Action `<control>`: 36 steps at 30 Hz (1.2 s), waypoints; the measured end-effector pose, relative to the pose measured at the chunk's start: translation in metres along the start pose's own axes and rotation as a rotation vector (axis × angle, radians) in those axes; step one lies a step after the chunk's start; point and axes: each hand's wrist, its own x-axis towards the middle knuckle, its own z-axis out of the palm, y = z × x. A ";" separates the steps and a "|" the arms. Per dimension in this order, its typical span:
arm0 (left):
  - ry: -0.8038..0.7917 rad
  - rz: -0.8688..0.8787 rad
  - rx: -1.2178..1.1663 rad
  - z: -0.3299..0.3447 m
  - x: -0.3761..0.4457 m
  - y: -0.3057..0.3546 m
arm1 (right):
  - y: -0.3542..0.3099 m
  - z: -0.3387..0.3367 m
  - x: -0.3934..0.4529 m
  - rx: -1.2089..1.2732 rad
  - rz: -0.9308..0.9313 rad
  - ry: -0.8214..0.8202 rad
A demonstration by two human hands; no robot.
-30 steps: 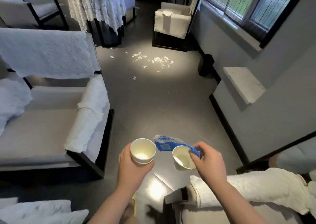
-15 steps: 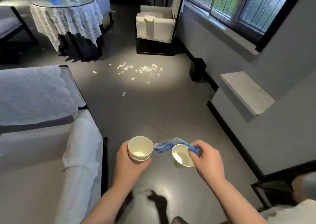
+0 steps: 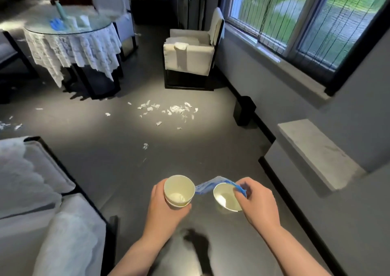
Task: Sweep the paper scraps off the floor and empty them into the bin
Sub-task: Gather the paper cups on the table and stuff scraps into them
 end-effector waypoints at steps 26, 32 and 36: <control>-0.330 0.028 -0.043 0.111 0.506 0.014 | -0.085 0.048 0.437 0.085 0.268 0.263; -0.366 0.066 -0.031 0.200 0.604 0.039 | -0.049 0.028 0.548 0.089 0.310 0.287; -0.393 0.082 -0.041 0.257 0.668 0.073 | -0.035 0.001 0.621 0.085 0.308 0.292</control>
